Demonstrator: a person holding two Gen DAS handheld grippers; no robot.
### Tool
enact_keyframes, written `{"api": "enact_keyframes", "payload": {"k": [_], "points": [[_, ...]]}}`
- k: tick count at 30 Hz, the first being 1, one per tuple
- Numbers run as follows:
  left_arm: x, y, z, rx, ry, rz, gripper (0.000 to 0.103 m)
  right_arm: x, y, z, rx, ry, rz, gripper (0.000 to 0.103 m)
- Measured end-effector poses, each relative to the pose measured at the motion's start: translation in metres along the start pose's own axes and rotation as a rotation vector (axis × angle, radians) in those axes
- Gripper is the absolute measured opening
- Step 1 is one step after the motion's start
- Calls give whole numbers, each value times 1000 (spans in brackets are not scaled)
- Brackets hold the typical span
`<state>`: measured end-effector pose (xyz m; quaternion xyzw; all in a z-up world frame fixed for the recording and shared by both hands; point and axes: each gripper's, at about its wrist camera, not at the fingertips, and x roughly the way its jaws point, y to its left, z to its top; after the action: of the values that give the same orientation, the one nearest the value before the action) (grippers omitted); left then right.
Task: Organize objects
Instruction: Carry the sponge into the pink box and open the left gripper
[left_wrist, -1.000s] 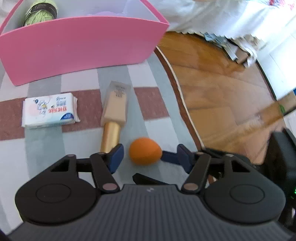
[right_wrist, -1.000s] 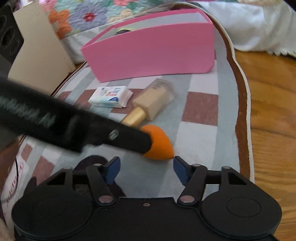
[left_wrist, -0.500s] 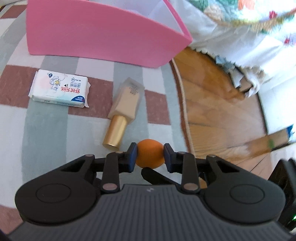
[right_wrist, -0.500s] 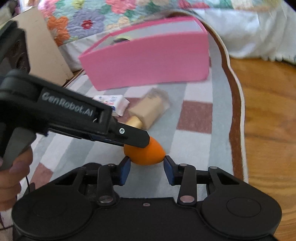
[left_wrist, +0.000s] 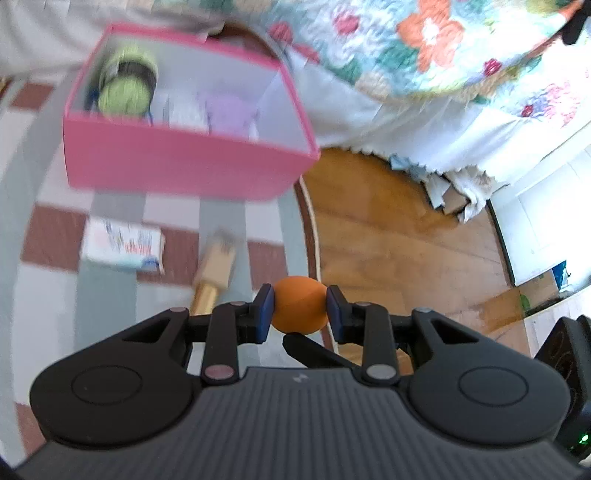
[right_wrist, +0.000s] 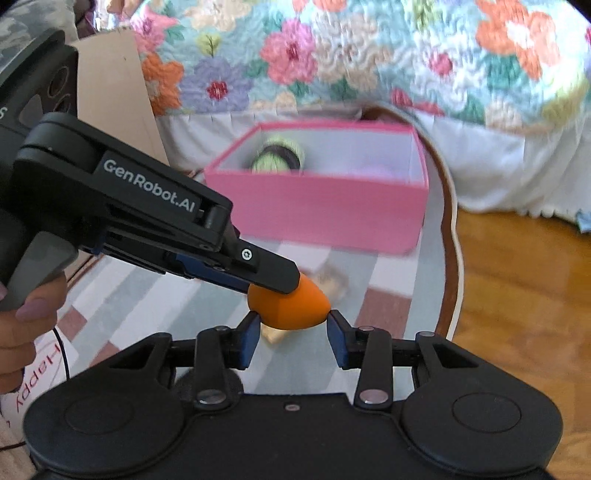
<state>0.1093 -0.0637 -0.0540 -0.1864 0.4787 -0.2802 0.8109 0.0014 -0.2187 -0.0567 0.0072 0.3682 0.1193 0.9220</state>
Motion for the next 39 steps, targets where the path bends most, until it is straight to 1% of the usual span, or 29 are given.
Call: {"api": "enact_keyframes", "payload": {"k": [3,6,9,12,15,18,20,23,25,29,33,35,39], "points": [[-18,-7,16,15,-34,10,29,-7,4,18,-35,-32,4,46],[-34,-11,39,-4,-67,18,29,-13,10,39,-73,-69,15,46],[-46,-18,62,25,-109,45,29,-12,14,63,-114,-111,34,46],[-47,-15,85,14,-143,73,29,-3,12,86,-146,-146,56,46],[-40,-6,108,-2,-174,103,29,14,6,108,-143,-149,78,46],[-30,4,128,-49,-181,113,29,37,-2,134,-107,-108,108,45],[-25,13,142,-108,-172,85,29,51,-4,154,-110,-47,116,45],[-22,21,159,-179,-168,44,29,57,0,181,-197,35,92,45],[-21,20,172,-194,-166,47,29,62,-2,198,-210,72,95,45],[-13,31,197,-231,-169,73,29,81,-8,226,-173,121,122,45],[10,50,216,-255,-168,123,29,114,-20,235,-131,131,149,46],[28,61,223,-255,-153,160,29,139,-32,233,-92,131,176,46],[64,85,235,-318,-134,191,29,184,-48,224,-17,133,185,46]]}}
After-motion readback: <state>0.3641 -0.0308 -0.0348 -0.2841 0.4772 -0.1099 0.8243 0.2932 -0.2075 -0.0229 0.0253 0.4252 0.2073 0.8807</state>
